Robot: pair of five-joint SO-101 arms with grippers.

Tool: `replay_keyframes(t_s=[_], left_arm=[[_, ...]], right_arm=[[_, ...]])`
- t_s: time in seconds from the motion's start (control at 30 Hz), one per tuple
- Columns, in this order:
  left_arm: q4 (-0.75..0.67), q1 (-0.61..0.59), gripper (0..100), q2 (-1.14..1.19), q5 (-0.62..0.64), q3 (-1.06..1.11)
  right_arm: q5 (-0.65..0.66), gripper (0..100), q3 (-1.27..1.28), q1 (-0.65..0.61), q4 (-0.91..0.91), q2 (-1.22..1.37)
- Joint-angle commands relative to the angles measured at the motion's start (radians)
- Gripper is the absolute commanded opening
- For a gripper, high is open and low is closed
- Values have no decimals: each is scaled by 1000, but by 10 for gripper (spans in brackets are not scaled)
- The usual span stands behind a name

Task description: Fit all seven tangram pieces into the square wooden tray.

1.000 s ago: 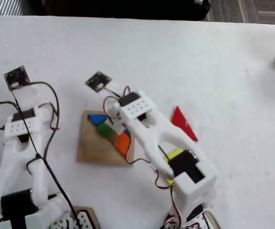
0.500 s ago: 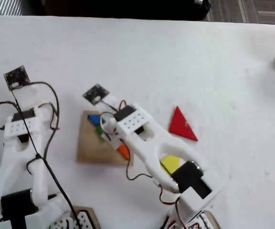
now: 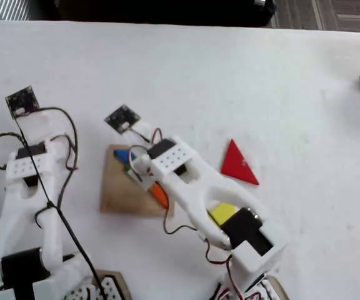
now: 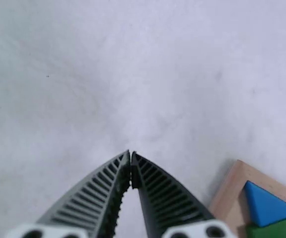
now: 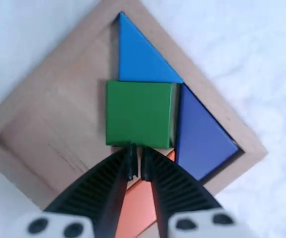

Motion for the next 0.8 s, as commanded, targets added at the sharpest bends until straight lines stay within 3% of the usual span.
replay_keyframes(t_s=[0.0, 0.23, 0.47, 0.77], left_arm=[[-18, 21, 24, -4, 5, -43], [-20, 21, 24, -4, 5, -44], [-23, 19, 24, -4, 5, -46], [-23, 21, 24, -4, 5, -46]], right_arm=[[-2, 18, -54, -13, 58, -31], [-11, 18, -41, -4, 147, -139], [-163, 19, 44, -119, -12, -140], [-164, 21, 54, -148, -186, -35]])
